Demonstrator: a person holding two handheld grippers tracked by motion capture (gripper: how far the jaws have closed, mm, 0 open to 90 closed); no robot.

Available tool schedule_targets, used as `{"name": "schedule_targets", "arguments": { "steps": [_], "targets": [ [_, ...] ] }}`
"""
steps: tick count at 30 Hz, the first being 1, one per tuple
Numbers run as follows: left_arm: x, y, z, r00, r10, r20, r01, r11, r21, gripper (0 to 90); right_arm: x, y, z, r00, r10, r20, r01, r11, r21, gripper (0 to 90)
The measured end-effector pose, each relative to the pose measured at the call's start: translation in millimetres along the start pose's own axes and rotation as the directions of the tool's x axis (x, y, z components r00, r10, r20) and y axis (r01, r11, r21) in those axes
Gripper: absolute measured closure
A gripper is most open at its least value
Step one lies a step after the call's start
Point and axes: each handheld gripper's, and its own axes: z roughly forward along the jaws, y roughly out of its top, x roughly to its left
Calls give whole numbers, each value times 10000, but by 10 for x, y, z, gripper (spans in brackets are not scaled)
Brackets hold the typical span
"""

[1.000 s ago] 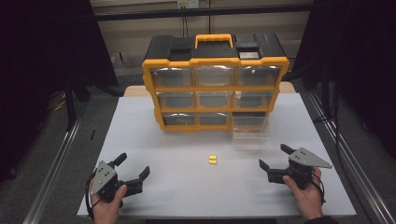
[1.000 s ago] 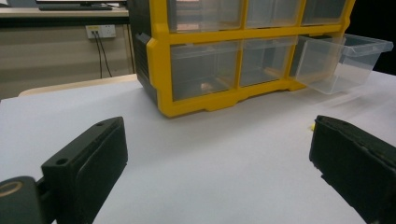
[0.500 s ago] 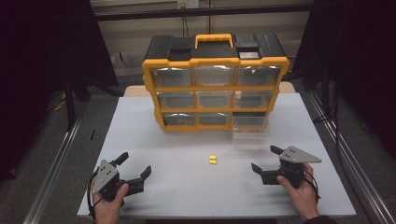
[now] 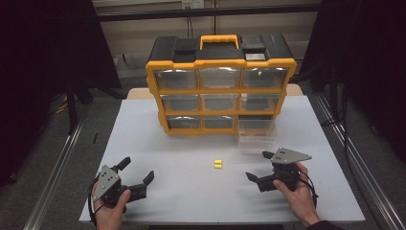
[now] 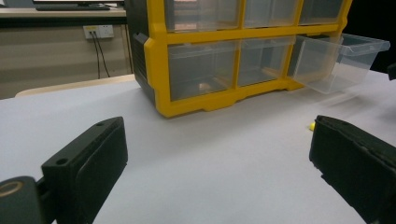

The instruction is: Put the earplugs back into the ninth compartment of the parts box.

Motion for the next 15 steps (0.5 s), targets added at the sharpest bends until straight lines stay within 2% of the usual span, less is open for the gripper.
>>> {"name": "schedule_targets", "arguments": {
  "steps": [6,11,15],
  "targets": [
    [-3,0,6,10000,29,71,-29,10000,46,44,61,82,123,9971,-163,-738,184,9995,273,62],
    [-3,-1,2,9999,50,93,-50,10000,54,44,91,137,209,9891,-172,-1459,267,9976,634,76],
    [-2,-1,7,10000,34,82,-34,10000,54,43,134,178,271,9833,-312,-1795,459,9959,786,68]
  ]
}}
